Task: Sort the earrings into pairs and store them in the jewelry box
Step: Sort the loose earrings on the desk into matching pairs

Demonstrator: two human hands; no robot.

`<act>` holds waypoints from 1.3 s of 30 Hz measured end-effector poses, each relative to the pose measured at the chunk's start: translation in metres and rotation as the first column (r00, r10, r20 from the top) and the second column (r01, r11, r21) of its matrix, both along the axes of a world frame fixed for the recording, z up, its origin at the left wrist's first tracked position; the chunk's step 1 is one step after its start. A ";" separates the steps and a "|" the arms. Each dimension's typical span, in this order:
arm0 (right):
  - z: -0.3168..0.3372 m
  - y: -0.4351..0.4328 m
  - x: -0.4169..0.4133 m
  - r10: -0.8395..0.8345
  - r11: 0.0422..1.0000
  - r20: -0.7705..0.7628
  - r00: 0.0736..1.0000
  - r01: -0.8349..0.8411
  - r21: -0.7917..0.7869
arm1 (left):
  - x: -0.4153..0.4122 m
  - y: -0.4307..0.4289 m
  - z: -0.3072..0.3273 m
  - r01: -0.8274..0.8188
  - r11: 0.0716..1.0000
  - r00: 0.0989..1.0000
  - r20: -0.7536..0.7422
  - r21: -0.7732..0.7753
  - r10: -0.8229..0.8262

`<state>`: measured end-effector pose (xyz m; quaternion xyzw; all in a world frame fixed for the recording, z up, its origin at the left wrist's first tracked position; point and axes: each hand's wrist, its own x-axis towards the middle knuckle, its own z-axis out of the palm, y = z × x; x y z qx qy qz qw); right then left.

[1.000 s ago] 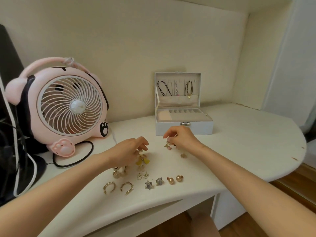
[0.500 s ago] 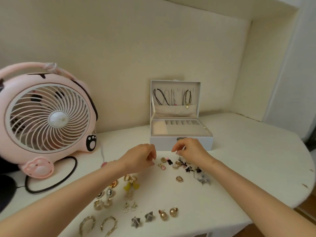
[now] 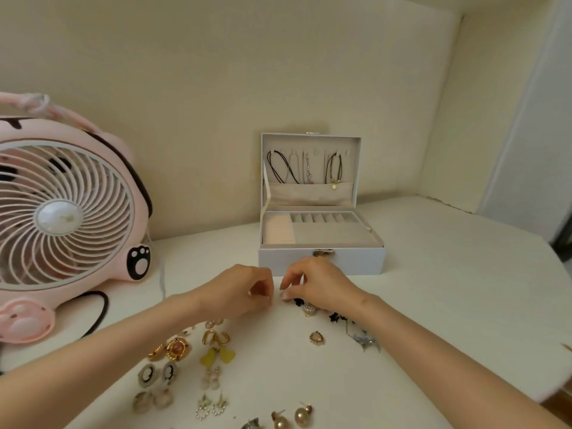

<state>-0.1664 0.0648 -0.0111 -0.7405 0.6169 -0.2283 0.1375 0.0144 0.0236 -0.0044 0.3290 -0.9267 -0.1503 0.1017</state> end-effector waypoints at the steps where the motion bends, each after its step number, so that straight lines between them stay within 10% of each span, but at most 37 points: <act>1: -0.001 -0.001 0.001 -0.001 1.000 -0.018 1.000 0.001 -0.008 | 0.003 -0.002 0.003 -0.001 1.000 1.000 -0.013 0.006 0.001; 20: 0.007 -0.013 0.021 0.028 0.999 0.107 0.994 -0.032 0.036 | 0.023 -0.027 0.022 -0.099 0.983 0.995 0.047 0.156 0.093; 28: 0.016 -0.009 0.026 -0.067 0.953 0.454 0.889 -0.077 0.291 | 0.012 -0.027 0.011 -0.193 0.967 0.966 0.202 0.164 0.159; 39: 0.020 -0.013 0.018 -0.094 0.953 0.550 0.830 -0.086 0.292 | 0.018 -0.034 0.020 -0.065 0.942 0.998 0.002 0.329 0.068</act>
